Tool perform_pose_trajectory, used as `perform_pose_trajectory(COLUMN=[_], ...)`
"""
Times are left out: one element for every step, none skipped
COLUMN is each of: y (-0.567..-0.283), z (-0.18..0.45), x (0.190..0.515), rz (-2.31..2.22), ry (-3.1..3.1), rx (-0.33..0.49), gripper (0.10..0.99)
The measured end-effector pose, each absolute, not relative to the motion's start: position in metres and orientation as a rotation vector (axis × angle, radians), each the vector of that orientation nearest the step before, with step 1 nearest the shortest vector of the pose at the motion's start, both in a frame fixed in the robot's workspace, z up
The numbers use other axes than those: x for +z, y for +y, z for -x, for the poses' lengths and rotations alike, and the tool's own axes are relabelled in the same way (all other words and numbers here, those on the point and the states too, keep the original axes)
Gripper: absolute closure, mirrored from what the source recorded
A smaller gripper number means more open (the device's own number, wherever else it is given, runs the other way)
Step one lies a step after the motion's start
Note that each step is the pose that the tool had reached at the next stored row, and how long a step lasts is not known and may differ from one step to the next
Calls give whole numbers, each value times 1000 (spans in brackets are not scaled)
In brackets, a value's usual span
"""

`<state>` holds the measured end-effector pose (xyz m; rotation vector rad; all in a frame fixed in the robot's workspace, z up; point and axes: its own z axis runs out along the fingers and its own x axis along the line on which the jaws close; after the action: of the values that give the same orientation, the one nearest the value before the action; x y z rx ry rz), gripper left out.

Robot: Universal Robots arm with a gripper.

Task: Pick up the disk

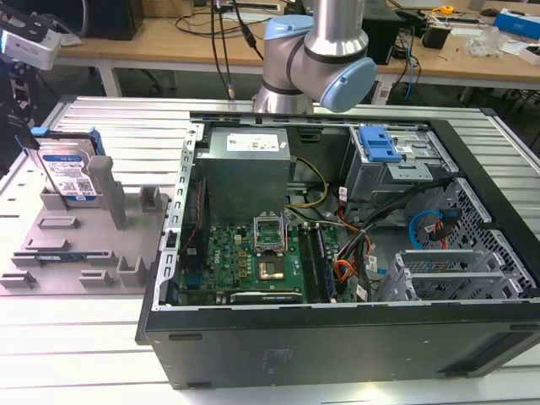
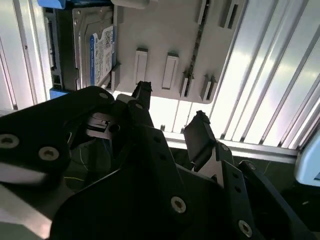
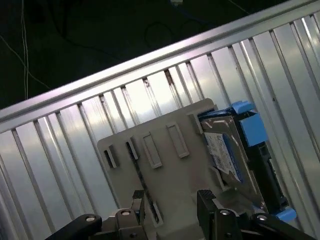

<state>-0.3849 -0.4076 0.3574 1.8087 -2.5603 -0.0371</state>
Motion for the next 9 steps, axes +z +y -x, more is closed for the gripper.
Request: perform_pose_trajectory(y=[-408, -408, -408, -408, -408, -408, -408, -408, -408], z=[385, 385, 385, 385, 385, 385, 385, 385, 385], x=[357, 357, 356, 356, 356, 355, 355, 355, 355], rz=[-1833, -1869, -1894, -1916, -1950, -1968, -1989, -2000, -2001], ry=[-2544, -2518, -2500, -2484, -2458, -2445, -2429, -2417, -2416], rx=[-35, -32, -30, -28, -24, -21, -18, -13, -13], gripper=[545, 545, 545, 545, 545, 545, 545, 545, 545])
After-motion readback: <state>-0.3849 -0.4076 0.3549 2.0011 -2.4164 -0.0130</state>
